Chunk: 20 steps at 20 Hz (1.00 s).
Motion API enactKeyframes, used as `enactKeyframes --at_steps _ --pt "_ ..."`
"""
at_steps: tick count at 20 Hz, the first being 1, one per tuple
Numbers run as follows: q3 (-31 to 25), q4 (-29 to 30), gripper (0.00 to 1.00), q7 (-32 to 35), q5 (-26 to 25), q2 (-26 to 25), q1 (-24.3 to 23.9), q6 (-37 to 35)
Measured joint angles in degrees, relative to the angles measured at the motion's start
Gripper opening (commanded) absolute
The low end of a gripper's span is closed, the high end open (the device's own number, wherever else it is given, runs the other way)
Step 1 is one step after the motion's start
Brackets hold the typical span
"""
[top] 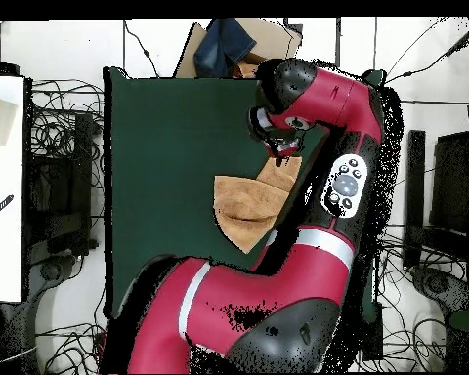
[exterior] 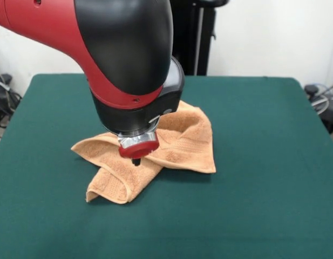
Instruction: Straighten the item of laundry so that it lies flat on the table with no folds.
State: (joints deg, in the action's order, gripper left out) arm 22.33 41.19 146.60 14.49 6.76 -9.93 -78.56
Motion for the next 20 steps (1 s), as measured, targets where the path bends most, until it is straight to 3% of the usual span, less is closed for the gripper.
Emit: enactKeyframes --at_steps 20 --pt "-0.02 0.0 1.0 0.0 0.0 -6.19 -0.74 10.73"
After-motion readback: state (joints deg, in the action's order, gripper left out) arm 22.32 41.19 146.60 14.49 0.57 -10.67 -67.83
